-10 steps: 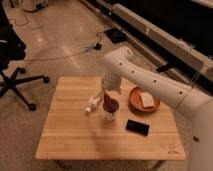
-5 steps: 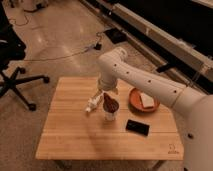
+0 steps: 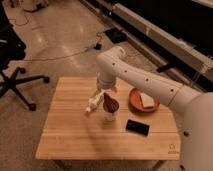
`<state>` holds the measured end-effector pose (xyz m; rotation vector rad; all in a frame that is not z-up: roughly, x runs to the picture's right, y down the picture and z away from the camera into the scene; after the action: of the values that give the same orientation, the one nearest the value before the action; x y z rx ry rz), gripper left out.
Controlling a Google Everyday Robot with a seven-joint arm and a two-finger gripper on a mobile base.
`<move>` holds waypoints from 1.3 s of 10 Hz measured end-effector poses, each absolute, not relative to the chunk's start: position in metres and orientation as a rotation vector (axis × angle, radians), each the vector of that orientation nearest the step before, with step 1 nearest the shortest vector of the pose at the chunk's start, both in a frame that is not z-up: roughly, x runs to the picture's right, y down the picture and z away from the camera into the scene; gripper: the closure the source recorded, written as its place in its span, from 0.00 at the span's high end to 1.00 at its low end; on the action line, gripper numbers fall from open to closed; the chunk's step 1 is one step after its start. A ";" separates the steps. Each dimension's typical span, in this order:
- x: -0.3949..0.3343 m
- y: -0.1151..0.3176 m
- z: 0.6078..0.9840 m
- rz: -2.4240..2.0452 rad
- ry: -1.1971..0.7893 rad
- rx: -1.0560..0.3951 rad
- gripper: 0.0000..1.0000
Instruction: Place the bottle in the ceramic bowl
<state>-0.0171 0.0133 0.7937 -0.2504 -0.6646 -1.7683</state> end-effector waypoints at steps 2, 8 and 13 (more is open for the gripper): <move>-0.016 0.010 0.797 -1.771 -0.665 -0.253 0.80; -0.025 0.002 0.811 -1.783 -0.669 -0.259 0.80; -0.032 0.000 0.825 -1.784 -0.669 -0.274 0.80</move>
<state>-0.0318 0.0002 0.8246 -0.2744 -0.6694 -1.7843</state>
